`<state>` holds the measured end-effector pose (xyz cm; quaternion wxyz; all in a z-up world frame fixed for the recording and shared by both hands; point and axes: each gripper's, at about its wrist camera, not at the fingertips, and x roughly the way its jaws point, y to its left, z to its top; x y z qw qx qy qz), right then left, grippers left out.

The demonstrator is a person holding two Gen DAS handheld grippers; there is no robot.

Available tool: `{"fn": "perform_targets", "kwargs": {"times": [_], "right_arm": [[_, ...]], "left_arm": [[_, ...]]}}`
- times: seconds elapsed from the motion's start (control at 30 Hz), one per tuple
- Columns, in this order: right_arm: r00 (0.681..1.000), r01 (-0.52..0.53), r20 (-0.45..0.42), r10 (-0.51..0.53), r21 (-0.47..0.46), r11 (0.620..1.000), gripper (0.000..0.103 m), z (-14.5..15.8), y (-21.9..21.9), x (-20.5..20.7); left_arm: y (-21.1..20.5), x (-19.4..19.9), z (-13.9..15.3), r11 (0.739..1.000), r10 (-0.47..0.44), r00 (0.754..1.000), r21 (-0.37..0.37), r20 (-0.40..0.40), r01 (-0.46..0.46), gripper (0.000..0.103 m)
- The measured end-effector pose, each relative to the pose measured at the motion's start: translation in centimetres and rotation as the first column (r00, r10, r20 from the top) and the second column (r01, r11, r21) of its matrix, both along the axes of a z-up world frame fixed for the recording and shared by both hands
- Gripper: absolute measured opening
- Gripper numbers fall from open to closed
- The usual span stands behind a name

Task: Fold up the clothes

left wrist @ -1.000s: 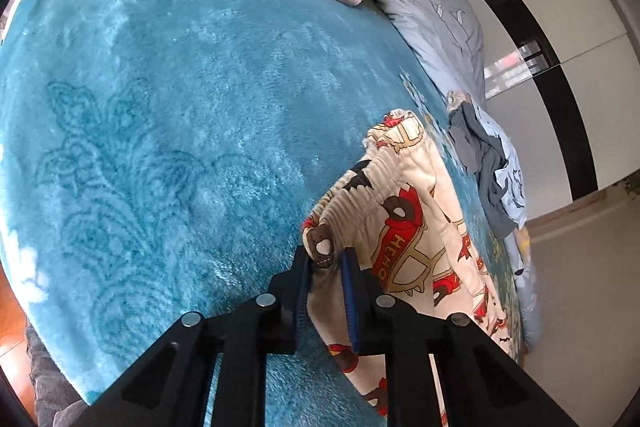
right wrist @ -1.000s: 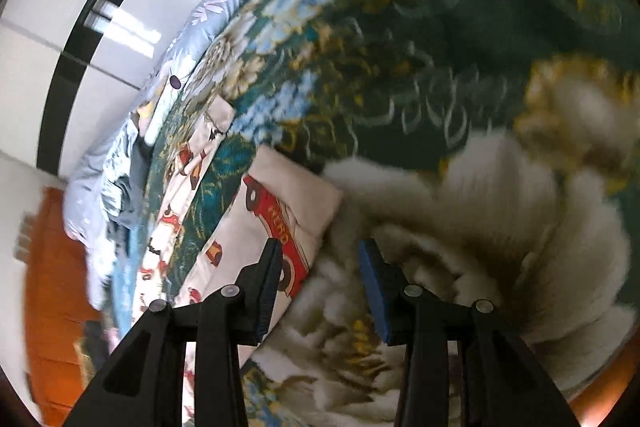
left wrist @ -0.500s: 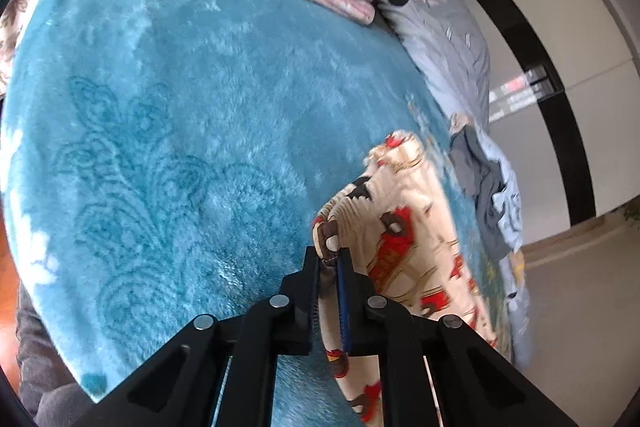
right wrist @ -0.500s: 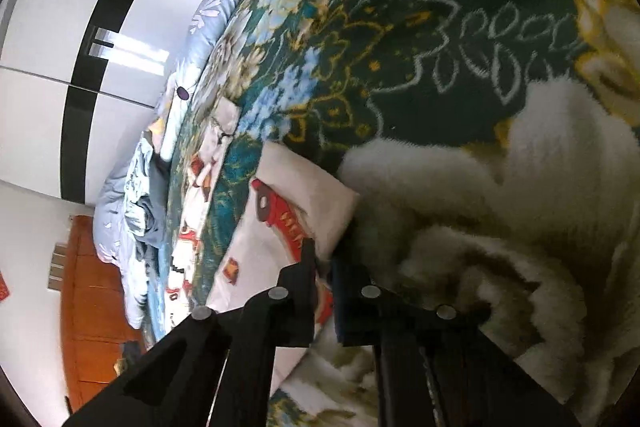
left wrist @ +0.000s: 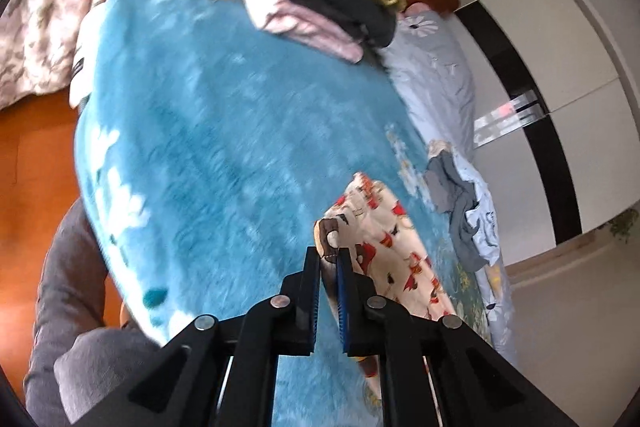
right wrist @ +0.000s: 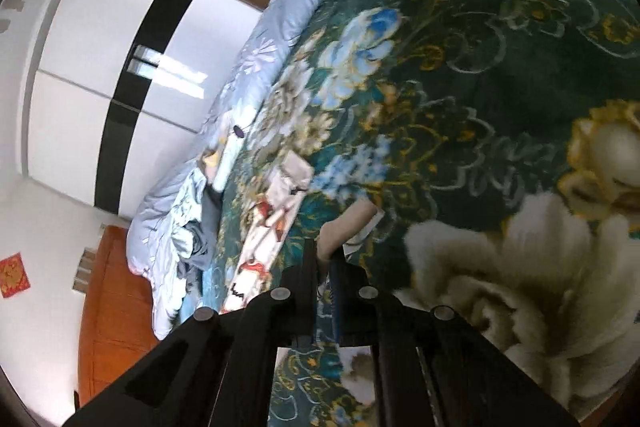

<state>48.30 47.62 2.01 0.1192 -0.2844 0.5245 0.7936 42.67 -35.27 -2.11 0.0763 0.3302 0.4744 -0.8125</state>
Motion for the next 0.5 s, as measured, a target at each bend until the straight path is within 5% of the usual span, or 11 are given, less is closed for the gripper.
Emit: {"fn": "perform_targets", "kwargs": {"times": [0.2,0.5], "right_arm": [[0.999,0.01,-0.046,-0.011,-0.027,1.0,0.005,0.3,0.4,0.2],[0.992,-0.035,-0.119,0.031,-0.028,0.999,0.005,3.3,0.5,-5.1]], "left_arm": [[0.8,0.0,2.2,0.998,-0.021,1.0,-0.067,-0.016,0.02,0.008],[-0.1,-5.3,3.7,0.998,-0.057,0.998,0.028,0.028,0.056,0.01]]}}
